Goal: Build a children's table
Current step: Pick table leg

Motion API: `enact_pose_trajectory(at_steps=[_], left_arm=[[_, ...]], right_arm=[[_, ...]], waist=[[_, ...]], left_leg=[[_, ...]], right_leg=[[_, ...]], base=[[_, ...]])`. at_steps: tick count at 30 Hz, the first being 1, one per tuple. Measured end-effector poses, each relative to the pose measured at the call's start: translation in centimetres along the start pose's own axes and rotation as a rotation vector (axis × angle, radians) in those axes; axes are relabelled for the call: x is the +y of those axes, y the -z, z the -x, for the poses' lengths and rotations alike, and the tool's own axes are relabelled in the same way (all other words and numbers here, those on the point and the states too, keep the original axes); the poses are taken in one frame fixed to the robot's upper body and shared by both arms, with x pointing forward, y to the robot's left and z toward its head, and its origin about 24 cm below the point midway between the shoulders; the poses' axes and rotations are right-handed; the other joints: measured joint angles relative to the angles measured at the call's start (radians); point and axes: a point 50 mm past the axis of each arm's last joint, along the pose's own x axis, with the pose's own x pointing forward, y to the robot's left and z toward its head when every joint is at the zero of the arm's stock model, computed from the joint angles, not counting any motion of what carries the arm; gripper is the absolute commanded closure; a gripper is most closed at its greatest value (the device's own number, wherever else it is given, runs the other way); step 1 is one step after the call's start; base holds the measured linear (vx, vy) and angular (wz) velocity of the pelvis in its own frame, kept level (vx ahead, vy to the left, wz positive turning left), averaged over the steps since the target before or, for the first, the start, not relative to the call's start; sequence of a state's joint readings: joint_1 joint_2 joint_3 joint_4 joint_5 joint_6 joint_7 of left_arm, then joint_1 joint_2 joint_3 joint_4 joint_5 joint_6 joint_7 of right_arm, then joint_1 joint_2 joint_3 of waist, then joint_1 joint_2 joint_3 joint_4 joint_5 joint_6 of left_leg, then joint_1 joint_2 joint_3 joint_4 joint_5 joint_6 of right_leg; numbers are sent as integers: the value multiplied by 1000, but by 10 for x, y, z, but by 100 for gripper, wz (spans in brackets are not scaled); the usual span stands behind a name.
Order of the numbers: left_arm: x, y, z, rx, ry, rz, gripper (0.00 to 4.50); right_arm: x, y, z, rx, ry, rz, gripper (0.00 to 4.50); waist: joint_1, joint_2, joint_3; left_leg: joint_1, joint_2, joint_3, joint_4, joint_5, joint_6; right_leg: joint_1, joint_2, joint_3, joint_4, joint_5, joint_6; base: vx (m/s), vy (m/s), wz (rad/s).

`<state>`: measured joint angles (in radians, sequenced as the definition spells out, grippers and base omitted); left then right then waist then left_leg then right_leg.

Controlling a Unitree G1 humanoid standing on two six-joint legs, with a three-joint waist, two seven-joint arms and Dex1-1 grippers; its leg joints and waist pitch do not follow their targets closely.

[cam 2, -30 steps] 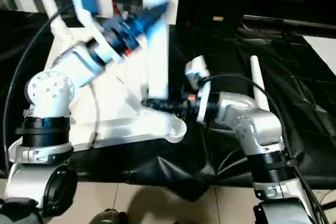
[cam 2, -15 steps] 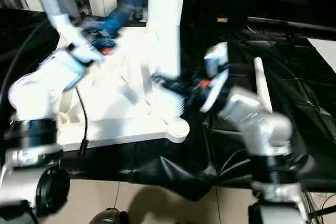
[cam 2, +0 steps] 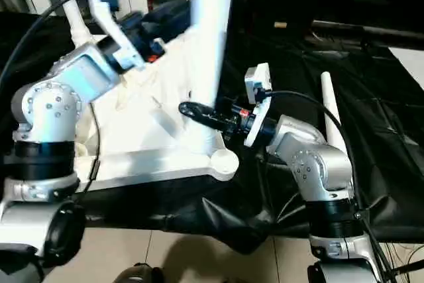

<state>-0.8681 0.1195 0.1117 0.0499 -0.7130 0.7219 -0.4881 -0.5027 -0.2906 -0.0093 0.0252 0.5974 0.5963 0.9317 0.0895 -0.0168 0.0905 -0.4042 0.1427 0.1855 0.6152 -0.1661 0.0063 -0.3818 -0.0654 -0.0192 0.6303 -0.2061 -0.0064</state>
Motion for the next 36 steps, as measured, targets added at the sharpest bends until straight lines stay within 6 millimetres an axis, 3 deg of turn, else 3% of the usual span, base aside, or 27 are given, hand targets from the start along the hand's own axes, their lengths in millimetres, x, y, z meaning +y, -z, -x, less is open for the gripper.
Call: enact_pose_trajectory(at_steps=[8, 12, 16, 18, 21, 27, 30, 33, 36], left_arm=[[4, 2, 0, 22, -61, -64, 70], [33, -10, 21, 92, -277, -251, 70], [51, -16, 46, 178, -365, -314, 70], [58, 2, 67, 290, -314, -385, 70], [56, 42, 81, 390, -174, -361, 70], [32, 108, 82, 628, 161, -456, 70], [30, 126, 85, 689, 206, -480, 70], [29, 129, 84, 699, 232, -524, 70], [37, 136, 91, 767, 205, -536, 105]], right_arm=[[-2, 6, 1, 32, 36, -3, 266], [-10, 2, 12, 61, 121, 48, 266], [-21, -3, 21, 63, 250, 95, 266], [-26, -2, 22, 48, 302, 101, 266], [-31, -1, 26, 53, 352, 106, 266], [-27, 10, 24, 110, 346, 120, 266], [-26, 16, 24, 134, 344, 115, 266], [-24, 14, 24, 140, 337, 135, 266], [-21, 13, 26, 145, 328, 151, 266]], waist=[[-2, 0, 0], [-5, 1, 0], [-4, 1, 0], [-5, 2, -2], [2, 0, -1], [-3, 1, -1], [-11, 1, 0], [-23, 1, 0], [-32, 1, 0]], left_leg=[[0, 1, 0, 0, 0, 0], [0, 3, 0, 0, 1, -2], [1, 4, 0, -1, 1, -3], [1, 4, 1, -4, 2, -3], [-1, 4, 2, -5, 2, -4], [0, 4, 6, -7, 2, -4], [1, 6, 8, -8, 3, -5], [2, 6, 9, -11, 4, -7], [3, 7, 9, -13, 5, -8]], right_leg=[[-1, 1, 0, 0, 0, 0], [-1, 3, 0, 0, 1, 1], [-1, 4, 0, 0, 1, 1], [-1, 4, 1, -2, 0, 1], [-3, 4, 0, -3, 0, 1], [-3, 3, 2, -4, 0, 1], [-5, 4, 3, -3, 1, 3], [-5, 4, 3, -3, 1, 3], [-6, 5, 3, -3, 1, 3]], base=[[0, 0, 0], [0, 0, 0], [0, 0, 0], [0, 0, 0], [0, 0, 0], [0, 0, 0], [0, 0, 0], [0, 0, 0], [0, 0, 0]])
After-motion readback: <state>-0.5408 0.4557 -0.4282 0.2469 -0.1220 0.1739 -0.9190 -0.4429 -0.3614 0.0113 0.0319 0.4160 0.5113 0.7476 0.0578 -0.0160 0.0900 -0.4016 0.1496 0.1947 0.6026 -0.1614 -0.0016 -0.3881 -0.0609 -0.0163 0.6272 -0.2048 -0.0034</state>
